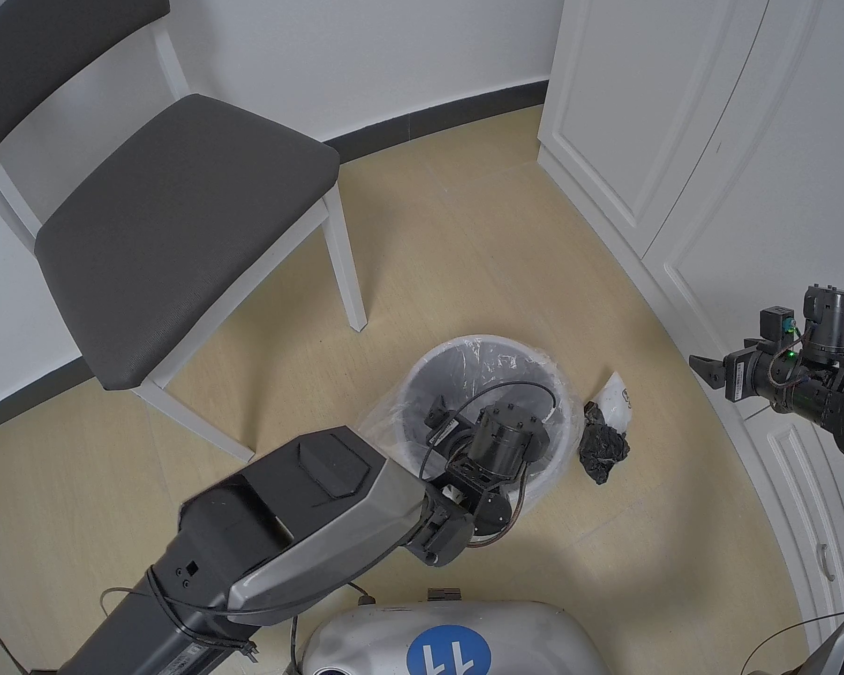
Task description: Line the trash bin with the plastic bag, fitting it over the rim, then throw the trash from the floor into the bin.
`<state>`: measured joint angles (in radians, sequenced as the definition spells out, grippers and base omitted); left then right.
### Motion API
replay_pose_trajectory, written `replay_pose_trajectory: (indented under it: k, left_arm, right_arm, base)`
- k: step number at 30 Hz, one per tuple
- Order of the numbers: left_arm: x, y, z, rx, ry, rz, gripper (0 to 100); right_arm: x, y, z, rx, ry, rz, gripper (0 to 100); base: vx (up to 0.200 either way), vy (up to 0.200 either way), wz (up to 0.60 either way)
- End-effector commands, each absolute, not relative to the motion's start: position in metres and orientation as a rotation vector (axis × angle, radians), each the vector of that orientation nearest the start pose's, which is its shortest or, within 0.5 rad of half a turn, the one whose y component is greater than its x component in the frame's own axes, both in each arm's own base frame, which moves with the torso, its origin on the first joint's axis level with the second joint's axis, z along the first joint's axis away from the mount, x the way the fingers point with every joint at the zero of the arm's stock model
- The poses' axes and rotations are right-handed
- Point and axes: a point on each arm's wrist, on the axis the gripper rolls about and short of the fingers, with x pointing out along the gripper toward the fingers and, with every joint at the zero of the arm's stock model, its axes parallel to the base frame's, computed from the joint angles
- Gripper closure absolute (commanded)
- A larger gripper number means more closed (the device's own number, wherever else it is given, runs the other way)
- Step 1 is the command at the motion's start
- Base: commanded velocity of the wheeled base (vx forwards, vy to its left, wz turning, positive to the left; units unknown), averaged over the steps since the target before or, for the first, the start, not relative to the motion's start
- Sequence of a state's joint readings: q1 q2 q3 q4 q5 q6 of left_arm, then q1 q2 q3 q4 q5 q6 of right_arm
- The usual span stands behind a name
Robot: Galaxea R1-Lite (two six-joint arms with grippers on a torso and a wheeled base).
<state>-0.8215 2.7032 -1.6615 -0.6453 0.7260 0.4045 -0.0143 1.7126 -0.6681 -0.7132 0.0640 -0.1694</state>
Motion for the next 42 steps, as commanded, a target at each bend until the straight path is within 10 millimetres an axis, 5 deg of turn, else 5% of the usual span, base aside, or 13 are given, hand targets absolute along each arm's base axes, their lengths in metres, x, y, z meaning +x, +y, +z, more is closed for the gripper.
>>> replay_pose_trajectory:
  k: [1,16,20,27,28,34,42]
  left_arm:
    - [0.345,-0.355,0.014,0.621,0.202,-0.145,0]
    - [0.332,-0.337,0.046,0.488,0.120,-0.079,0]
    - [0.324,-0.324,0.077,0.449,0.095,-0.070,0]
    - [0.329,-0.287,0.134,0.336,0.031,0.011,0]
    - [0.330,-0.267,0.157,0.309,0.006,0.051,0]
    - [0.336,-0.212,0.223,0.220,-0.084,0.179,0]
    - [0.324,-0.193,0.219,0.229,-0.049,0.192,0]
  right_arm:
    - [0.293,-0.005,0.150,-0.151,0.327,0.087,0]
    - [0.336,-0.016,0.098,-0.109,0.463,0.127,0]
    - [0.355,-0.014,0.075,-0.055,0.517,0.121,0]
    - [0.368,0.019,0.047,0.162,0.594,0.130,0]
    - [0.375,0.030,0.031,0.197,0.625,0.099,0]
    - [0.399,0.035,0.008,0.203,0.626,0.037,0]
    - [0.408,0.028,-0.011,0.203,0.648,0.015,0]
  base:
    - [0.000,0.000,0.00]
    - [0.000,0.000,0.00]
    - [0.000,0.000,0.00]
    - [0.000,0.000,0.00]
    - [0.000,0.000,0.00]
    - [0.000,0.000,0.00]
    - [0.000,0.000,0.00]
